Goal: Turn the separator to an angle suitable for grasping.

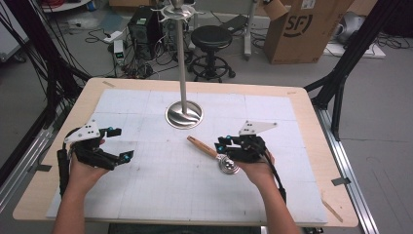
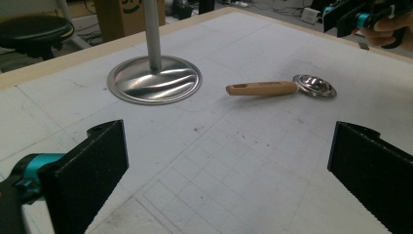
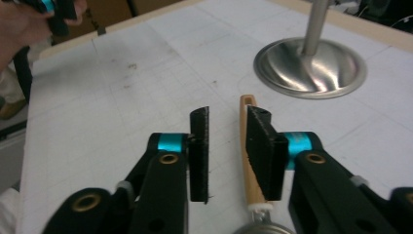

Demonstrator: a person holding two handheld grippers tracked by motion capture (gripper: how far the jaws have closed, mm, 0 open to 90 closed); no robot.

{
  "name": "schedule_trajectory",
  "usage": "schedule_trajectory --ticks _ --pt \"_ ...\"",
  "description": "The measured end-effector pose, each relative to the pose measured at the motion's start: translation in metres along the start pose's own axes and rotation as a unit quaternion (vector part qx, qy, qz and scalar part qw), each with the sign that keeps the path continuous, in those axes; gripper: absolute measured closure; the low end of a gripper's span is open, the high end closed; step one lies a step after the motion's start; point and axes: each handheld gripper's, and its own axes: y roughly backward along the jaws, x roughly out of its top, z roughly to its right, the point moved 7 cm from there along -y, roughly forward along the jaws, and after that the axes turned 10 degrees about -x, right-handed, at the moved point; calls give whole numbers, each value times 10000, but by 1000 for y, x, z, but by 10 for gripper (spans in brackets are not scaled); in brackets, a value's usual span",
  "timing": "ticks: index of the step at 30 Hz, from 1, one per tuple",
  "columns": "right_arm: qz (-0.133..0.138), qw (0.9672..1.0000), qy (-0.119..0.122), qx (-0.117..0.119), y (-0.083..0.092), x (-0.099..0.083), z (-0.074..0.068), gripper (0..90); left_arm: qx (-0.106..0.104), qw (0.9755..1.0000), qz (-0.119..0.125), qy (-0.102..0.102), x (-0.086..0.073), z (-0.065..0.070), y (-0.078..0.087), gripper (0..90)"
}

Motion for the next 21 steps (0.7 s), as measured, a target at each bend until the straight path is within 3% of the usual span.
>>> schedule_trajectory --ticks 2,3,5,8,17,21 --pt "64 10000 -44 -59 7 -1 3 658 -25 10000 11 -24 0 1 0 18" --pt "134 9997 -10 -221 15 -6 8 628 -17 10000 10 -18 0 1 0 18" --pt "160 9996 -30 -249 18 -8 9 611 -42 10000 14 -9 0 1 -1 18" --pt "59 9992 7 -383 25 -17 15 513 -54 10000 47 -17 1 1 -1 18" --pt "251 9984 68 -502 40 -24 26 347 -140 9998 111 -22 2 2 -2 18" --pt "263 9983 17 -515 41 -25 29 326 -165 9998 109 -29 2 2 -5 18"
